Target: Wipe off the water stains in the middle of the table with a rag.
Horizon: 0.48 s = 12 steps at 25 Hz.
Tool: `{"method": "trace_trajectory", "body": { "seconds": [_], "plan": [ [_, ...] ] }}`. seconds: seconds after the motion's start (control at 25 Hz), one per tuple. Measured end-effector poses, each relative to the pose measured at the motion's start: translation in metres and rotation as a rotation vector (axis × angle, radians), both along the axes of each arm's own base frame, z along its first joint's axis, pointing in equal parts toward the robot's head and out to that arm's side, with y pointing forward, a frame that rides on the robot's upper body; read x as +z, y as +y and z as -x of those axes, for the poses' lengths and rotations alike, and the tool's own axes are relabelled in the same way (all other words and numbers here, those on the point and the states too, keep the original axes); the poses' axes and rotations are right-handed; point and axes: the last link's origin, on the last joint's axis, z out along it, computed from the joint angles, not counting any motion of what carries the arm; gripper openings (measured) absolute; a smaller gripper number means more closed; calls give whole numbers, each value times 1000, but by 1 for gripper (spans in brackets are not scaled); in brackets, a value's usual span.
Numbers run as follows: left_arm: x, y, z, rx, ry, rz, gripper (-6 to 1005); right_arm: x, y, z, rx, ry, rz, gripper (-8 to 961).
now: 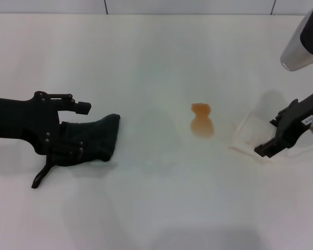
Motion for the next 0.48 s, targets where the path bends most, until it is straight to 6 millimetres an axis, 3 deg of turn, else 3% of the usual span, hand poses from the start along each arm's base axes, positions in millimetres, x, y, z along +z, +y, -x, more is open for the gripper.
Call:
{"method": "trace_trajectory", "body": {
  "seconds": [0.12, 0.48],
  "plan": [
    [0, 0, 0, 1, -1, 1, 879, 1, 0, 1, 4, -1, -1, 748],
    [-1, 0, 0, 1, -2, 2, 879, 0, -1, 2, 6, -6, 4, 741]
  ]
}}
